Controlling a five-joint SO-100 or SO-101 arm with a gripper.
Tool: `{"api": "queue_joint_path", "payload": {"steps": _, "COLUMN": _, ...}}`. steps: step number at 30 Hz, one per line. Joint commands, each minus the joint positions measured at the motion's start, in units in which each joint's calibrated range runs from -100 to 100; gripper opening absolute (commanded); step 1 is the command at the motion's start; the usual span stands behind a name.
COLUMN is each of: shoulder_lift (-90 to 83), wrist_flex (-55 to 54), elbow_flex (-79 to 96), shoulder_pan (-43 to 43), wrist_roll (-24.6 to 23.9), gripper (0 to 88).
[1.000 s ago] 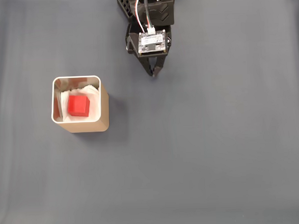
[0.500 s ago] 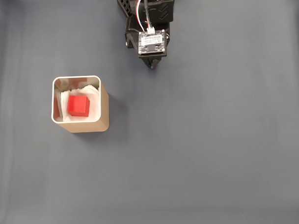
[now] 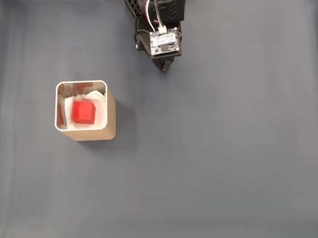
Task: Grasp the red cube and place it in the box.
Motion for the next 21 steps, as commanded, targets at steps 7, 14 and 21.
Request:
{"api": "queue_joint_path", "payload": {"steps": 7, "shoulder_lift": 0.0, "wrist_flex": 4.4, "elbow_flex": 0.5, "shoulder_pan": 0.1, "wrist_roll": 1.8, "gripper": 0.8}}
{"api": "queue_joint_path", "payload": {"steps": 14, "shoulder_lift": 0.0, "wrist_flex": 4.2, "elbow_flex": 0.5, "shoulder_pan": 0.4, "wrist_roll": 2.1, "gripper": 0.8}}
{"api": "queue_joint_path", "payload": {"steps": 21, "shoulder_lift": 0.0, "wrist_flex": 4.2, "elbow_flex": 0.5, "shoulder_pan": 0.2, "wrist_roll": 2.1, "gripper": 0.8}}
